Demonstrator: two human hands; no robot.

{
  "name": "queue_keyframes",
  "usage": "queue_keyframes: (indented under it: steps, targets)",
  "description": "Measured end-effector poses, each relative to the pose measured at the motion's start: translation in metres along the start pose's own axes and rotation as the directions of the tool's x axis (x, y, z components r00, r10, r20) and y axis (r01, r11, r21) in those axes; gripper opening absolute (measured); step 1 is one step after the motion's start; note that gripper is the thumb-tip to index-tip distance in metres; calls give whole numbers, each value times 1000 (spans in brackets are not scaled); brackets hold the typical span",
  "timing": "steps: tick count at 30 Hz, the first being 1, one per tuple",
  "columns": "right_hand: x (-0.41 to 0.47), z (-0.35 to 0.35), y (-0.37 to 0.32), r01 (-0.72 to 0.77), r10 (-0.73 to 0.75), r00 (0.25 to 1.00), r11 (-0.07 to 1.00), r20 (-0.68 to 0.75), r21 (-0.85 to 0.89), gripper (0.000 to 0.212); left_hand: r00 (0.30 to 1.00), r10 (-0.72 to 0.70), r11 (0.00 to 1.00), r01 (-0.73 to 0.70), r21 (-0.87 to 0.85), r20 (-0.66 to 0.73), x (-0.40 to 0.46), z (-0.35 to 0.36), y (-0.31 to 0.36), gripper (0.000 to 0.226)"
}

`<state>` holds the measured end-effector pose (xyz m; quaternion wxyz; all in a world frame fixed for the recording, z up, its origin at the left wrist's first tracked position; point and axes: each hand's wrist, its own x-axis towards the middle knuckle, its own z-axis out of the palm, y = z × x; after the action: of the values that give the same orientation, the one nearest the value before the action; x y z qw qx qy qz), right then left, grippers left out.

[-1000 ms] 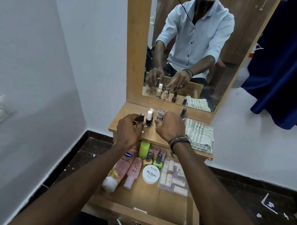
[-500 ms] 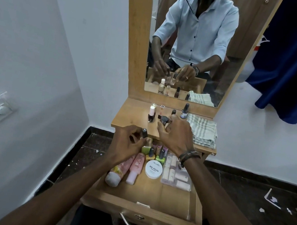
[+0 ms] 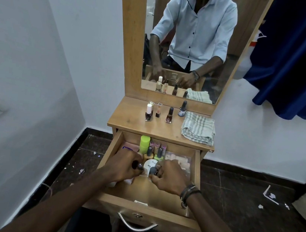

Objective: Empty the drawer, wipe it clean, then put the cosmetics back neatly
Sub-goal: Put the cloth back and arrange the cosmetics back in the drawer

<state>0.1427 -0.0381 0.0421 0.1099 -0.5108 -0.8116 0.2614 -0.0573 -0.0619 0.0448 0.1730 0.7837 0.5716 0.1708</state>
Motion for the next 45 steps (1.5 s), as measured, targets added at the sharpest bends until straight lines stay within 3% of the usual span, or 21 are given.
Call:
queue_keyframes:
  steps: [5, 11, 17, 22, 26, 29, 32, 36, 39, 41, 45]
  targets:
    - [-1, 9, -2, 16, -16, 1000, 999, 16, -36, 18, 999, 22, 997, -24, 73, 29, -1, -3, 11, 12]
    - [1, 16, -5, 11, -11, 1000, 998, -1, -67, 18, 996, -67, 991, 61, 115, 53, -4, 2, 14, 28]
    - [1, 23, -4, -34, 33, 999, 996, -11, -80, 19, 994, -79, 990, 70, 123, 71, -7, 6, 13, 28]
    - [3, 24, -3, -45, 44, 999, 992, -12, -120, 28, 995, -85, 993, 80, 90, 54, -7, 9, 9, 28]
    - [5, 14, -3, -56, 66, 996, 985, 58, -162, 48, 992, -117, 991, 114, 68, 42, -8, 0, 8, 45]
    - [10, -14, -8, -70, 80, 994, 987, 69, -143, 60, 991, -90, 995, 85, -59, -100, -4, -17, 5, 58]
    - [19, -52, -17, -81, 86, 995, 992, 51, -100, 60, 939, -127, 981, 72, -178, -320, 11, -32, -1, 48]
    - [37, -92, -26, -76, 75, 989, 997, -130, -6, 55, 825, -223, 957, 84, -278, -519, 43, -49, -1, 21]
    - [57, -106, -27, -42, 57, 928, 998, -369, 50, 25, 772, -278, 947, 120, -297, -572, 70, -58, -1, 17]
    - [71, -108, -31, -34, 69, 888, 996, -455, 86, 21, 791, -285, 944, 134, -301, -541, 88, -62, -2, 27]
    - [92, -102, -47, -36, 66, 894, 996, -442, 76, 16, 852, -289, 931, 143, -336, -437, 120, -70, -1, 46]
